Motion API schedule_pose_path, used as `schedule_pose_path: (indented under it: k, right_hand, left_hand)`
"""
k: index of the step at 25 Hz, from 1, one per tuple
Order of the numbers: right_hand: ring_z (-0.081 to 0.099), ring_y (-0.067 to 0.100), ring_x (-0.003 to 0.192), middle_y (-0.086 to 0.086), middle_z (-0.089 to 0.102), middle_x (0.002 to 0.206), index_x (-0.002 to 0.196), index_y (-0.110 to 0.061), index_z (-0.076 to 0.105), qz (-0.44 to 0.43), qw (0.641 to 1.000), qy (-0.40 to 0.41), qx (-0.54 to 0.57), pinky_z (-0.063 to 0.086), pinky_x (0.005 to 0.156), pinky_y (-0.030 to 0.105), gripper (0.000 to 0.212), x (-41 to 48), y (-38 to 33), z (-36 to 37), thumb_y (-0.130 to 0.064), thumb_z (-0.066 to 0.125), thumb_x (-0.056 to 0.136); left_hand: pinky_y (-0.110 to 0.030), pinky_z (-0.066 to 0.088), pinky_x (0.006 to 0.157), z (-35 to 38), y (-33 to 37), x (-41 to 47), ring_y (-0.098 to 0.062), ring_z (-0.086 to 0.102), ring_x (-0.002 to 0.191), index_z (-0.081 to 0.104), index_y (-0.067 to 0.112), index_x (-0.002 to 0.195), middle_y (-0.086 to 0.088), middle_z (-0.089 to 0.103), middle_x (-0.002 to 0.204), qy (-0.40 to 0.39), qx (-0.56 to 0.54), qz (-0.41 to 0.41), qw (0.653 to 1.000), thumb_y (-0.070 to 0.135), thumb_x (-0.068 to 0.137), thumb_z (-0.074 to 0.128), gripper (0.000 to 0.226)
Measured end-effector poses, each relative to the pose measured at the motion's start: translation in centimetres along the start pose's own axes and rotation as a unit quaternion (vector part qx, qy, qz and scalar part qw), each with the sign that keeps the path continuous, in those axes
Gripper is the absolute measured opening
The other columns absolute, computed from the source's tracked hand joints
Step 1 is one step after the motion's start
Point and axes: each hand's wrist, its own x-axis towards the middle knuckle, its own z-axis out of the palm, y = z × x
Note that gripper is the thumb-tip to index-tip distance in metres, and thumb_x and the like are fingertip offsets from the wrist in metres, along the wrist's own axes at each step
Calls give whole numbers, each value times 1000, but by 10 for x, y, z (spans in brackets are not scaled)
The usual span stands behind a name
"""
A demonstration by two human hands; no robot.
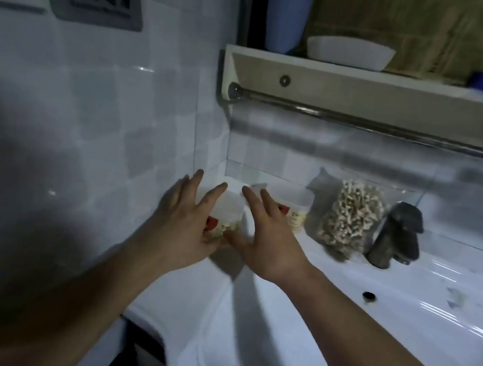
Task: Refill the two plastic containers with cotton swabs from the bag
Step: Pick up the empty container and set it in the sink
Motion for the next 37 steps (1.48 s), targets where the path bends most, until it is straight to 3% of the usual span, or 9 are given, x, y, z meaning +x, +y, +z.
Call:
schedule_pose_path:
  k: [4, 11, 13, 16, 19, 23, 28, 33, 37]
  right_hand:
    - [31, 23, 149, 5, 29, 163, 160, -28, 25, 14, 989, -34, 143, 29, 122, 36, 85, 18, 1, 23, -39, 73, 91]
    - [52, 16, 129, 0, 52, 142, 146, -28, 51, 20, 975, 22, 220, 45, 111, 41, 66, 4, 20, 20, -25, 79, 87]
    - [55, 14, 126, -5, 54, 138, 141, -31, 55, 31, 967, 33, 249, 50, 106, 38, 62, -13, 30, 5, -24, 80, 86]
    - [57, 3, 122, -9, 59, 132, 131, -32, 61, 63, 944, 30, 323, 55, 97, 27, 51, -48, 46, -23, -15, 80, 86]
    - [60, -8, 112, -10, 63, 127, 123, -28, 66, 85, 930, 34, 355, 56, 90, 22, 43, -90, 69, -49, -12, 80, 87]
    - [66, 2, 107, 1, 68, 121, 121, -21, 68, 135, 905, 76, 397, 56, 84, 24, 39, -140, 100, -60, -13, 81, 85]
    - [73, 22, 92, 12, 70, 107, 119, -18, 66, 216, 844, 65, 487, 59, 75, 33, 40, -170, 126, -53, -19, 77, 81]
    - [72, 19, 92, 9, 70, 108, 120, -17, 64, 212, 859, 44, 465, 59, 85, 37, 29, -162, 130, -50, -16, 74, 93]
    - [72, 16, 93, 3, 70, 107, 121, -23, 64, 222, 860, 32, 457, 59, 88, 36, 29, -162, 134, -46, -16, 71, 95]
  left_hand:
    - [-51, 32, 122, 15, -11, 6, -30, 10, 157, 4, 37, 161, -4, 0, 170, -24, -108, -46, 993, 46, 88, 73, 100]
    - [-49, 43, 114, 21, 0, 1, -27, 34, 147, 17, 37, 158, 0, 27, 164, 19, -106, -15, 994, 52, 89, 68, 87]
    - [-33, 51, 106, 16, 18, -2, -23, 46, 138, 22, 34, 158, 3, 34, 160, 35, -137, -2, 990, 47, 88, 71, 85]
    - [4, 42, 73, 7, 55, -7, -2, 56, 110, 28, 27, 157, 10, 48, 142, -28, -290, -33, 956, 26, 86, 81, 88]
    - [-3, 48, 66, 22, 87, -10, 3, 59, 108, 26, 33, 157, 16, 56, 128, -138, -428, -38, 892, 14, 83, 84, 96]
    - [-16, 56, 82, 52, 126, -11, -4, 62, 113, 29, 35, 156, 7, 60, 133, -209, -486, -53, 847, 17, 75, 90, 103]
    - [-28, 58, 83, 90, 155, -20, -21, 73, 106, 61, 16, 130, -4, 77, 114, -261, -565, -102, 776, 8, 83, 82, 52]
    - [-48, 55, 100, 103, 149, -19, -24, 72, 111, 63, 25, 128, -4, 76, 117, -272, -558, -87, 779, 26, 71, 90, 63]
    - [-43, 54, 103, 105, 148, -16, -15, 69, 115, 51, 27, 141, 1, 72, 123, -273, -545, -72, 790, 35, 58, 94, 94]
